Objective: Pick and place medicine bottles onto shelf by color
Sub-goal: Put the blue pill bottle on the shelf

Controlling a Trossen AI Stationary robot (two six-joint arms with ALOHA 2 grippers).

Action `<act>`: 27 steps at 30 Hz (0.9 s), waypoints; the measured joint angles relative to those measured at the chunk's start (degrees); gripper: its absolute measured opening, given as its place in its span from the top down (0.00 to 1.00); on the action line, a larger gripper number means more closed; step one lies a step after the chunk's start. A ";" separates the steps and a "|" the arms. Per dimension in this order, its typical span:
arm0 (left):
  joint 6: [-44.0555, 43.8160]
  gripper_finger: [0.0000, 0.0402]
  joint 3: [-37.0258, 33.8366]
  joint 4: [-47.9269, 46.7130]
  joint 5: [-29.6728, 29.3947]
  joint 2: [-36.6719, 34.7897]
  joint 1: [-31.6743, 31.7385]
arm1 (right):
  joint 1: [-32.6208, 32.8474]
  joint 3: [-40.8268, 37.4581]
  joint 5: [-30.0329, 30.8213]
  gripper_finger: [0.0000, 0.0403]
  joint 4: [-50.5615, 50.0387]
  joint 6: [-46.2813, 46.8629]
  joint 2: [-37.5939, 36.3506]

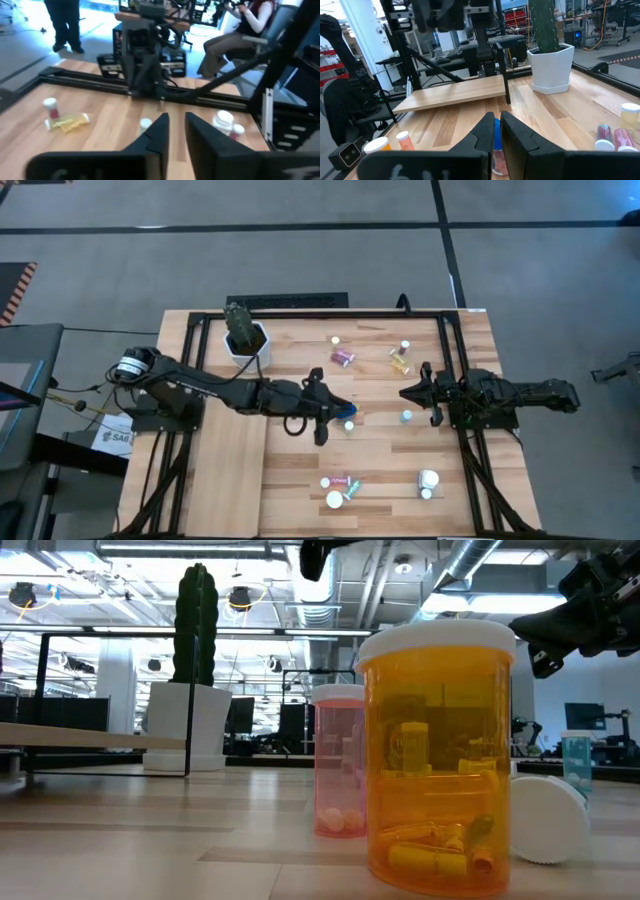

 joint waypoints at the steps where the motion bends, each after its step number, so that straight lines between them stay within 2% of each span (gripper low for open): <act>1: 0.12 0.82 0.00 0.09 0.01 -0.01 0.44 | 0.02 0.02 0.00 0.86 0.00 0.02 0.02; 6: 1.92 0.70 -0.11 -1.00 -0.72 2.26 1.90 | 0.00 0.01 0.00 0.86 0.00 0.01 0.00; 11: 3.95 0.62 -0.10 1.09 -1.21 5.67 2.42 | 0.00 0.00 0.00 0.86 0.02 0.00 0.01; 20: -4.25 0.54 -0.09 0.79 -1.50 10.42 3.80 | 0.00 0.00 0.00 0.86 0.00 0.01 0.01; 27: -7.23 0.52 -0.09 -2.07 -3.45 14.69 4.09 | 0.01 0.00 0.00 0.86 0.00 0.02 0.00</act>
